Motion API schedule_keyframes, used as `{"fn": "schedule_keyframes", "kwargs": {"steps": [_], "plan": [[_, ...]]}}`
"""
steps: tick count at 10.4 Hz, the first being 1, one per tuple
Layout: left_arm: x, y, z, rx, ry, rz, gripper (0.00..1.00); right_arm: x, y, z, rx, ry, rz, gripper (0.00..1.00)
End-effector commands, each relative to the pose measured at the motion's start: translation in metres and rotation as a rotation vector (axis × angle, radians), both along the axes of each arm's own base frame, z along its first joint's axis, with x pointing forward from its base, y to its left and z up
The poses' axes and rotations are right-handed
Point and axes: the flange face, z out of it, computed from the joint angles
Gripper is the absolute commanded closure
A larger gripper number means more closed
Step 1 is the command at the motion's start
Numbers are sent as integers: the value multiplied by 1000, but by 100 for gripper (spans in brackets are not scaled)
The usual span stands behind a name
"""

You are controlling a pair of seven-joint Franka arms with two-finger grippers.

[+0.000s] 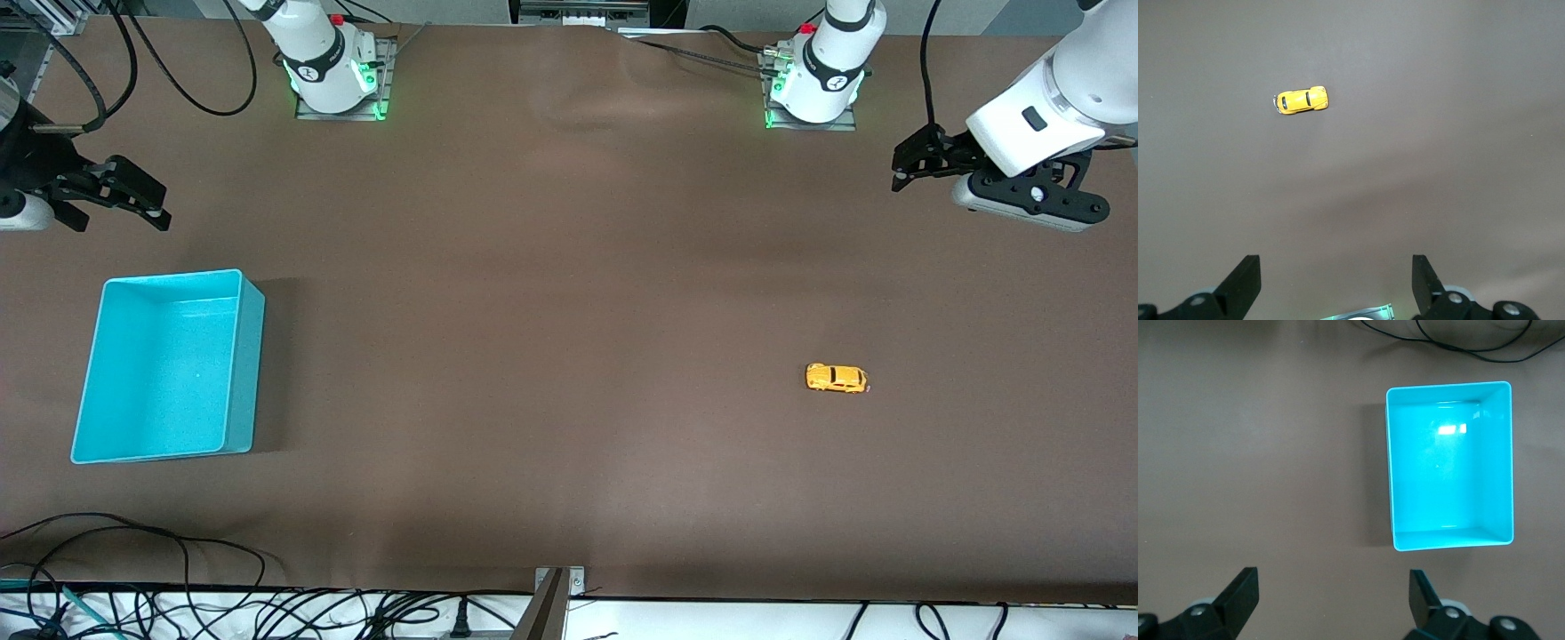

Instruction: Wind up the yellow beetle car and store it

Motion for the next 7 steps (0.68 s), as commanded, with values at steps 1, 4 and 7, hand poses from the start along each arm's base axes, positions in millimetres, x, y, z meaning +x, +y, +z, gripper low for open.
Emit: {"fn": "schedule_keyframes", "kwargs": {"steps": [1,4,7], "plan": [[1,-10,8,22,-11,-47,0,-1,2,4,17,7,-22,0],[3,-10,6,21,-13,-45,0,1,3,2,22,10,-48,0],[3,-11,7,20,-15,-41,0,7,-2,-8,27,23,-42,0]]}}
